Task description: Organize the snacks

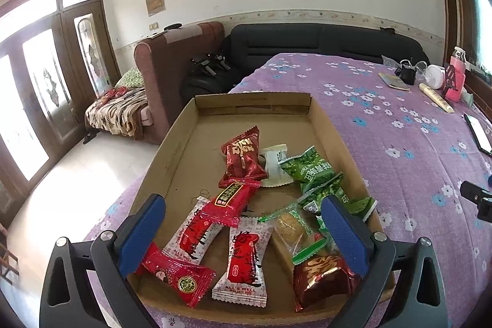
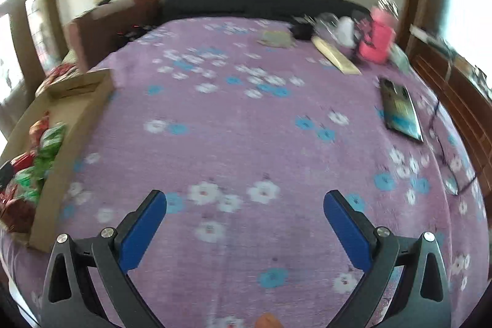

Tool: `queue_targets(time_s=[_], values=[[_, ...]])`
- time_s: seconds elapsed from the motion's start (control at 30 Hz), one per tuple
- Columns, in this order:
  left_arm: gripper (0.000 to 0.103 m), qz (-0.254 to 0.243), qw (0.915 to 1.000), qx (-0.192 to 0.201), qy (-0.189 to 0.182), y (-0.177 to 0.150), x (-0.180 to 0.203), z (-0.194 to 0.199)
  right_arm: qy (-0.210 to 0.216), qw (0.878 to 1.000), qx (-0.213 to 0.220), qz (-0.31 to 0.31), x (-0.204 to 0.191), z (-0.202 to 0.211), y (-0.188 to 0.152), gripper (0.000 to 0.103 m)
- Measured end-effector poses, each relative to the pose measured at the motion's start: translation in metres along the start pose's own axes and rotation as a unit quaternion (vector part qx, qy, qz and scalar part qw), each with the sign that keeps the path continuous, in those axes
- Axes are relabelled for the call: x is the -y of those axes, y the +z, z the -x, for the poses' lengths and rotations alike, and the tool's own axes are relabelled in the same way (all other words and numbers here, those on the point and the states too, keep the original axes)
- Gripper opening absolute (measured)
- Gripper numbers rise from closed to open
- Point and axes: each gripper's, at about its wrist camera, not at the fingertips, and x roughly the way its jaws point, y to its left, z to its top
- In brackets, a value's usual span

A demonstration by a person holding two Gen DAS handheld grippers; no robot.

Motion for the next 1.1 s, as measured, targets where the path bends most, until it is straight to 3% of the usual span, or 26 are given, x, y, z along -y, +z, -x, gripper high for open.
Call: queue_targets(time_s=[0.63,1.1], values=[[0.102,0.005,1.0000,-0.005,-0.003,0.001,0.001,-0.005,-0.033,0.997,-0.061,-0.036,0.022,-0.025,-0.009,0.102],[0.102,0.010,0.9998,-0.010,-0.010,0.003,-0.004,-0.006,-0.045,0.997,-0.063,-0.030,0.019,-0.027,-0.010,0.103]])
